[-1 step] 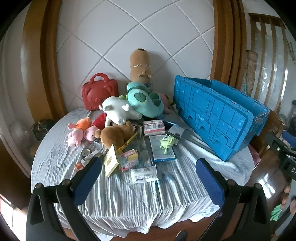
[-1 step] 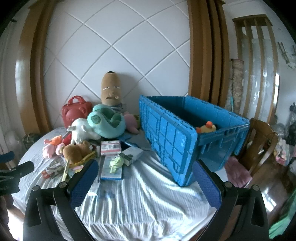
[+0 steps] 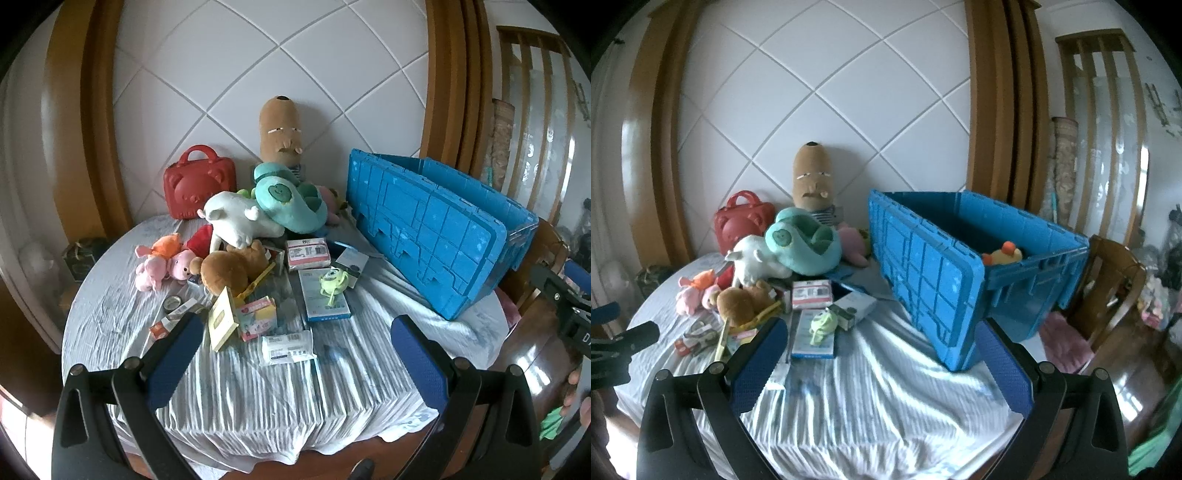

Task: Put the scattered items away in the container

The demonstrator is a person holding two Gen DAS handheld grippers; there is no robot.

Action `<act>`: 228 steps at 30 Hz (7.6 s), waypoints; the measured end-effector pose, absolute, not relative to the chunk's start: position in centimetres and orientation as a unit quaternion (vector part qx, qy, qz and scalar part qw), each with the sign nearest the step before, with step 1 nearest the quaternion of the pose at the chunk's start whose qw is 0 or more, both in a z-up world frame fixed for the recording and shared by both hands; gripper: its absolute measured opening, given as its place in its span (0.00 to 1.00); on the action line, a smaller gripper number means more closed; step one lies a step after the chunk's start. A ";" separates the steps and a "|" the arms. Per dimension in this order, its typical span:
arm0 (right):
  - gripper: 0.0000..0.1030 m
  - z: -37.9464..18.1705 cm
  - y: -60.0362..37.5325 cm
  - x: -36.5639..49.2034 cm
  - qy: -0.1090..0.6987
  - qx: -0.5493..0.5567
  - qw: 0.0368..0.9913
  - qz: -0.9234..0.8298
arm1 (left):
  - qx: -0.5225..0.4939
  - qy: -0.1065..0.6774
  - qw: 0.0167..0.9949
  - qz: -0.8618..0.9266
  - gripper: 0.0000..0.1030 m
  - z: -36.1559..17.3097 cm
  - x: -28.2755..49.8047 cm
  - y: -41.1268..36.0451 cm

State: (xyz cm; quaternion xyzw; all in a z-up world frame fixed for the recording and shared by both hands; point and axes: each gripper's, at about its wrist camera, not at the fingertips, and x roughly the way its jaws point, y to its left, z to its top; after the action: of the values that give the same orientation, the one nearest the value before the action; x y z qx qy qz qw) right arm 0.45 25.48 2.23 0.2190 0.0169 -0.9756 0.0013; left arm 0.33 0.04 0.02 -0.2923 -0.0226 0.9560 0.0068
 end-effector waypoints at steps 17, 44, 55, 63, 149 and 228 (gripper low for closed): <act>1.00 2.1 25.5 0.1 0.021 0.224 0.005 -0.974 | -0.299 -0.015 0.008 0.954 1.00 -0.1 -0.2 -0.3; 1.00 0.5 23.8 -1.7 0.028 0.243 0.013 -0.970 | -0.316 -0.032 0.006 0.948 1.00 -1.9 -1.6 -3.0; 1.00 0.4 23.4 -3.0 0.032 0.246 0.018 -0.969 | -0.316 -0.028 0.004 0.948 1.00 -1.9 -2.0 -3.0; 1.00 0.6 23.9 -2.7 0.034 0.244 0.013 -0.969 | -0.316 -0.027 0.008 0.948 1.00 -1.8 -2.0 -2.4; 0.78 -28.0 -3.0 -27.1 0.076 0.510 0.227 -0.826 | -0.522 -0.027 -0.018 0.852 0.11 -24.9 -24.9 -17.7; 1.00 3.9 32.5 -29.8 0.194 0.167 -0.145 -0.956 | -0.361 -0.013 -0.032 0.932 0.78 -5.2 -29.1 6.2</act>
State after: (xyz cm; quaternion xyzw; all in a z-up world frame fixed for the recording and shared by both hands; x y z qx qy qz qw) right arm -29.82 32.53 3.95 0.1670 0.1943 -0.9557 -0.1447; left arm -29.12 6.25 -5.16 -0.3613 -0.0129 0.9318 -0.0321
